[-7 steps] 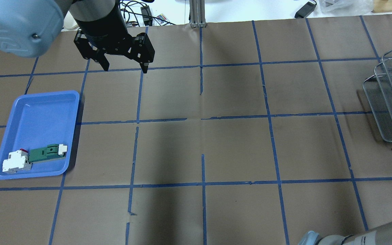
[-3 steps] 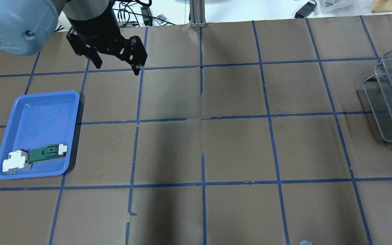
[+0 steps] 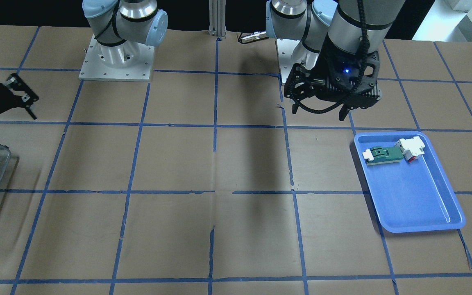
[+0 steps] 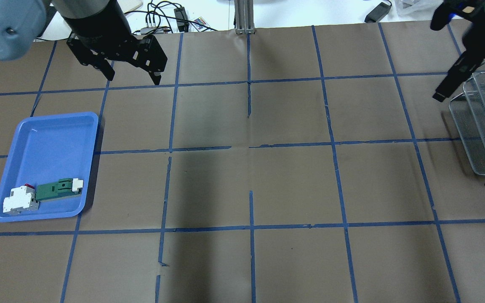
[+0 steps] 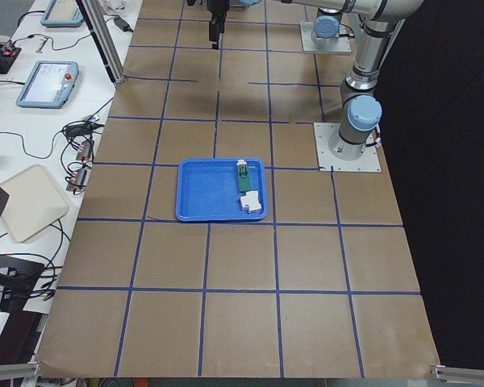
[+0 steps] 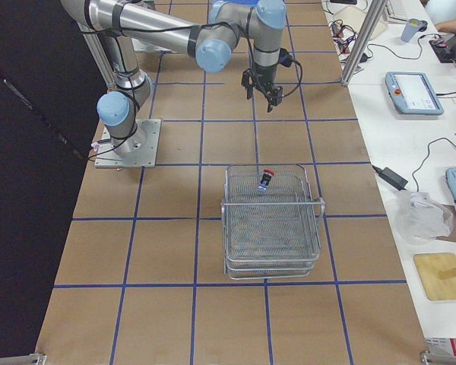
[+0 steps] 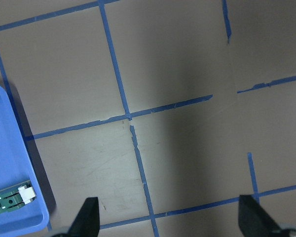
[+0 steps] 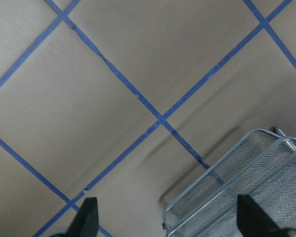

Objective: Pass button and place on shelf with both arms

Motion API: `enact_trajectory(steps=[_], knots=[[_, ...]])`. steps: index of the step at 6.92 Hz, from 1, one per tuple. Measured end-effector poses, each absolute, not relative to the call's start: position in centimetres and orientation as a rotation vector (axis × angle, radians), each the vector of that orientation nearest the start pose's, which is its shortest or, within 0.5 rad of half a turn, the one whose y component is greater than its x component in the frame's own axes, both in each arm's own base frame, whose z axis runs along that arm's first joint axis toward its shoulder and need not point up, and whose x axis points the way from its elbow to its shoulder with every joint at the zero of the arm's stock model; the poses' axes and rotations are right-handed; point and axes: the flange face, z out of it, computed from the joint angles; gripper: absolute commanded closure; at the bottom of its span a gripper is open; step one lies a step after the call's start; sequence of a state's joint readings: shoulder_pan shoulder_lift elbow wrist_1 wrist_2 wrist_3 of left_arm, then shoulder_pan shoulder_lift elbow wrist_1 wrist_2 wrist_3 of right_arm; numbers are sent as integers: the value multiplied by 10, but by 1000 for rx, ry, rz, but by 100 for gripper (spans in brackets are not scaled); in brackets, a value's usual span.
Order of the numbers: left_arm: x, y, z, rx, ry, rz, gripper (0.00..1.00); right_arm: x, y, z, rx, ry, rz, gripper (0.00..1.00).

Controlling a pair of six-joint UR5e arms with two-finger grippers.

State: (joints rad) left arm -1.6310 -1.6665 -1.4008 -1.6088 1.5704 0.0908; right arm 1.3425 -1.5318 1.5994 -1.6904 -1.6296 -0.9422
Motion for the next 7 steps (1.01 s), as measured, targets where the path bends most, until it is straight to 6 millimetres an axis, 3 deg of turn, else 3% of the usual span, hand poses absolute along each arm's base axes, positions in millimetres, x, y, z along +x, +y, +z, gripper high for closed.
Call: enact_trajectory(steps=[1,2,4,7], knots=[[-160,-526,519,210,3134,-69,0,51,-524,477,-912,3092,-70,0],[-160,-525,519,187,3146,-77,0,73,-523,488,-656,3148,-119,0],[-163,-524,518,157,3187,-80,0,90,-523,516,-198,3150,-121,0],[-163,-524,518,158,3196,-78,0,122,-515,521,80,3118,-60,0]])
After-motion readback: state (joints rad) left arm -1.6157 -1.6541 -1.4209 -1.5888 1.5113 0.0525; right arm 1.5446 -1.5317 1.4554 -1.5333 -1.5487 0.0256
